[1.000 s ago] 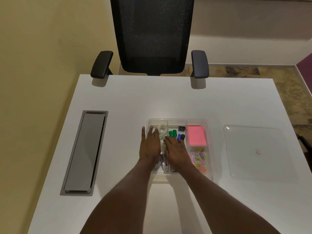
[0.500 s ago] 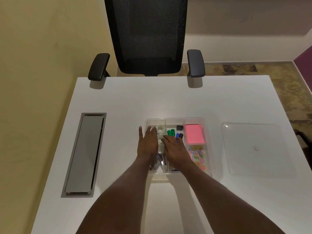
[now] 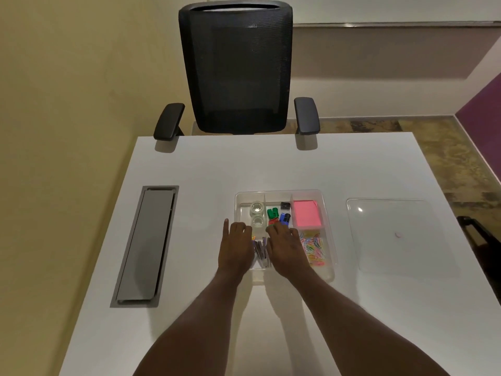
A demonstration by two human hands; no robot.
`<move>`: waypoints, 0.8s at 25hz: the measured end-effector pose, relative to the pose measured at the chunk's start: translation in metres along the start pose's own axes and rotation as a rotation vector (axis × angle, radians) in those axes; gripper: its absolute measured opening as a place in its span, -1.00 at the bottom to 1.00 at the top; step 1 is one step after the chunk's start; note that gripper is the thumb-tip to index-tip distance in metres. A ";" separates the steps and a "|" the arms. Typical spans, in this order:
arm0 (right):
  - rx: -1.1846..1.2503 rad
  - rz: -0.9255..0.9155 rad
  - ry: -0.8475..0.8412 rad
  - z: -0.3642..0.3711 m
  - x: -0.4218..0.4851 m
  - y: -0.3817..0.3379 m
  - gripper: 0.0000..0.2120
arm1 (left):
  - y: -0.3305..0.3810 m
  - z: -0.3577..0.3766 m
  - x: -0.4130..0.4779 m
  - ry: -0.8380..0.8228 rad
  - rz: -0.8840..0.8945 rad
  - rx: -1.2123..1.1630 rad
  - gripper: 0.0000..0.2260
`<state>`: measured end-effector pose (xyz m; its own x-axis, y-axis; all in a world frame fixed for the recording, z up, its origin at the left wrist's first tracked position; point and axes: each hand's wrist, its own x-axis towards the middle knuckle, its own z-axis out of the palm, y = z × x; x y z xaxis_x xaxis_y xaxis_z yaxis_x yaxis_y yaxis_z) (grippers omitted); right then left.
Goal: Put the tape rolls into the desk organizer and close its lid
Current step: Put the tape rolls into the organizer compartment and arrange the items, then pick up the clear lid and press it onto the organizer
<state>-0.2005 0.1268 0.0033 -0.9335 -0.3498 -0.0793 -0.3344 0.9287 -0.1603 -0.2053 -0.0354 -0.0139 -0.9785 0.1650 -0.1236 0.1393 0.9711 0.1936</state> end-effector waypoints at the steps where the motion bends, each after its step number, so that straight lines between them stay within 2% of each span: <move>1: -0.015 0.018 -0.032 -0.001 -0.011 0.000 -0.67 | 0.001 -0.001 -0.010 0.004 -0.002 0.002 -0.70; 4: -0.057 0.059 -0.003 -0.010 -0.051 0.000 -0.69 | 0.006 -0.003 -0.040 0.000 -0.007 -0.009 -0.67; 8: -0.248 -0.020 0.106 -0.019 -0.098 -0.002 -0.91 | 0.017 -0.001 -0.072 0.007 0.000 -0.022 -0.60; 9: -0.263 -0.015 0.124 -0.021 -0.107 -0.001 -0.91 | 0.021 0.000 -0.078 0.017 0.006 -0.038 -0.59; 14: -0.225 0.039 0.099 -0.022 -0.146 0.018 -0.83 | 0.053 0.017 -0.105 0.017 0.053 -0.094 -0.57; 18: -0.038 0.189 0.016 -0.014 -0.171 0.050 -0.66 | 0.090 0.032 -0.121 -0.050 0.040 -0.110 -0.56; 20: 0.001 0.208 -0.002 -0.011 -0.183 0.073 -0.61 | 0.112 0.039 -0.128 -0.067 0.029 -0.101 -0.57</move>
<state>-0.0552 0.2600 0.0174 -0.9821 -0.1505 -0.1131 -0.1341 0.9809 -0.1411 -0.0589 0.0590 -0.0144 -0.9615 0.2073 -0.1802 0.1482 0.9440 0.2949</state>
